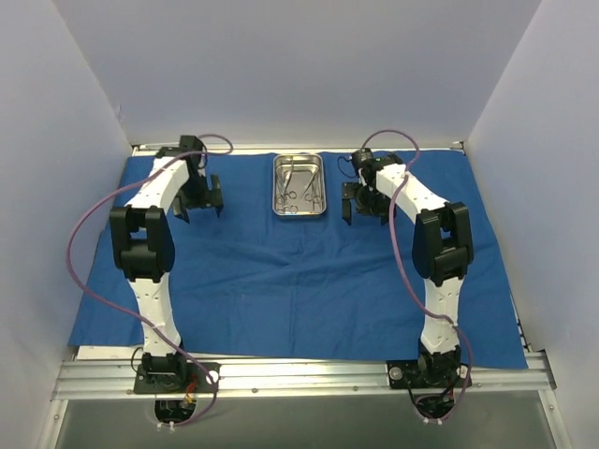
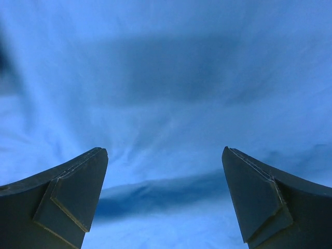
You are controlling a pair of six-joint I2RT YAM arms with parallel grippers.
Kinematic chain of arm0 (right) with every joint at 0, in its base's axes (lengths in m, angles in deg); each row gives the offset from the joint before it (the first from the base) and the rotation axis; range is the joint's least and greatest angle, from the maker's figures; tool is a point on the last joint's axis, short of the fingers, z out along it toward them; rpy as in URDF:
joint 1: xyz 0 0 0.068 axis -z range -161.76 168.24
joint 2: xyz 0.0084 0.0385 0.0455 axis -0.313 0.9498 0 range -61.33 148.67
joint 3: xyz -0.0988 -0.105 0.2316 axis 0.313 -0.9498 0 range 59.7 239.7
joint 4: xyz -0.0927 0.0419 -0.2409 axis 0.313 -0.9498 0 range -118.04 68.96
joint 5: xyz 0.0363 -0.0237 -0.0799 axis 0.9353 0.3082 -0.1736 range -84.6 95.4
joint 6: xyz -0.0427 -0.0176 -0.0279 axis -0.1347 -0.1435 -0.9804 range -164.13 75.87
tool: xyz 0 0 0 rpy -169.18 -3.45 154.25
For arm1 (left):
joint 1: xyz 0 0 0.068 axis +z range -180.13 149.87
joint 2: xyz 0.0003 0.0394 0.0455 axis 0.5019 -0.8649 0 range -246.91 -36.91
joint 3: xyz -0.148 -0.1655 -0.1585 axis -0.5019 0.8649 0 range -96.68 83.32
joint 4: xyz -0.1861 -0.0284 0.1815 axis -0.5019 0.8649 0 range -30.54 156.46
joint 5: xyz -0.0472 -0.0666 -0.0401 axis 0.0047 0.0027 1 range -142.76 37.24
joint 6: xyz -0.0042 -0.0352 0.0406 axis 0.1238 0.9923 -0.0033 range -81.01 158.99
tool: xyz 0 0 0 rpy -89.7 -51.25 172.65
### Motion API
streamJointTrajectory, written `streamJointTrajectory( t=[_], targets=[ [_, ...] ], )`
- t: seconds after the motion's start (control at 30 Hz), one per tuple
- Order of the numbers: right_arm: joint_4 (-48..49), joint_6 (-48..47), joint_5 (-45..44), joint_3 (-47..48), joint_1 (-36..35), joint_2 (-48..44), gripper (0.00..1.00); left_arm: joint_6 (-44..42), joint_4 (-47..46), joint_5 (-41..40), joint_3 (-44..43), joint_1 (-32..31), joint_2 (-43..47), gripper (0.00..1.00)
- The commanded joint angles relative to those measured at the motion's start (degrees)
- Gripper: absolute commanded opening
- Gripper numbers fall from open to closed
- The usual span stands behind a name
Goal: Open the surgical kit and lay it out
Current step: Smooth out the surgical kit at the center of the board.
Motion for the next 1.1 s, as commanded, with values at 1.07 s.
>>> streamJointTrajectory(
  t=[1.07],
  targets=[
    [-2.03, -2.21, -6.38, 30.91, 7.23, 22.03, 1.00, 1.79, 2.37, 1.87, -16.20, 1.86, -19.38, 0.91]
  ],
)
